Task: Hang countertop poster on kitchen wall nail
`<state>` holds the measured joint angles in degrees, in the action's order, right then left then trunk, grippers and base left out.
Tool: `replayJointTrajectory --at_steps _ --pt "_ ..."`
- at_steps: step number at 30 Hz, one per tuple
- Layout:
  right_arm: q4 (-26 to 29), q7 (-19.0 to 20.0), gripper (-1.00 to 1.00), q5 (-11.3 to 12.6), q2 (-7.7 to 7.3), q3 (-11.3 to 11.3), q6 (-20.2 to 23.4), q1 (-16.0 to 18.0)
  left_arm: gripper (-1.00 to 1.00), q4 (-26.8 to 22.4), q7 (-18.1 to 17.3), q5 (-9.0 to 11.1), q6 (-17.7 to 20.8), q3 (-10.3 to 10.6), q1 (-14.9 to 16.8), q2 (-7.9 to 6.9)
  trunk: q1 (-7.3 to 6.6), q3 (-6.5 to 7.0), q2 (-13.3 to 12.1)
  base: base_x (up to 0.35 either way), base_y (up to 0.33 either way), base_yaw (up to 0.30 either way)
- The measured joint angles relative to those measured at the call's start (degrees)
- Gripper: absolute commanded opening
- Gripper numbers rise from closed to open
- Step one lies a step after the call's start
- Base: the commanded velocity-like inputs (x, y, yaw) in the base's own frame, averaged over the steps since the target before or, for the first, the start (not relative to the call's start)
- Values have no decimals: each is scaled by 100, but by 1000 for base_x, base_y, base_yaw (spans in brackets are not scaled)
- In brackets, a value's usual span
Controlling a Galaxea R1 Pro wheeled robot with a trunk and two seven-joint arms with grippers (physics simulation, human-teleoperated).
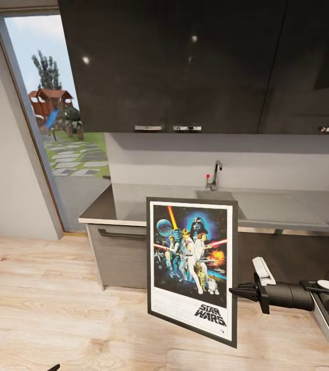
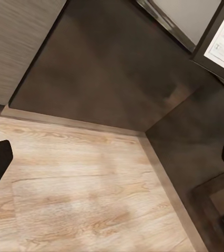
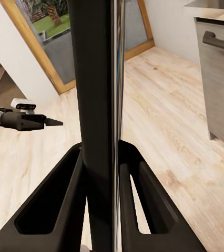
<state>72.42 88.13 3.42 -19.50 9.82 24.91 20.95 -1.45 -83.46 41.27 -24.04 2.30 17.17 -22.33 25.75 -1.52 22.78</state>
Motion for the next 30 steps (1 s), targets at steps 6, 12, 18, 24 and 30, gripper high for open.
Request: replayJointTrajectory --at_steps 6,12,18,24,30 --pt "0 0 -100 1 0 -1 0 0 100 0 0 0 0 1 0 1 0 0 0 0 0 0" --pt "0 -4 -100 0 0 2 0 0 100 2 -3 0 -1 0 0 1 0 0 0 0 0 0" --pt "-4 -1 -100 5 0 0 -7 -7 100 2 -6 0 0 0 0 1 0 0 0 0 0 12" --pt "-3 -6 -100 5 2 0 -9 -7 100 0 -2 2 0 0 -2 1 0 0 0 0 0 190" --pt "-2 -21 -100 -2 8 -7 -16 -7 100 -1 -2 2 0 0 -2 1 0 0 0 0 0 278"
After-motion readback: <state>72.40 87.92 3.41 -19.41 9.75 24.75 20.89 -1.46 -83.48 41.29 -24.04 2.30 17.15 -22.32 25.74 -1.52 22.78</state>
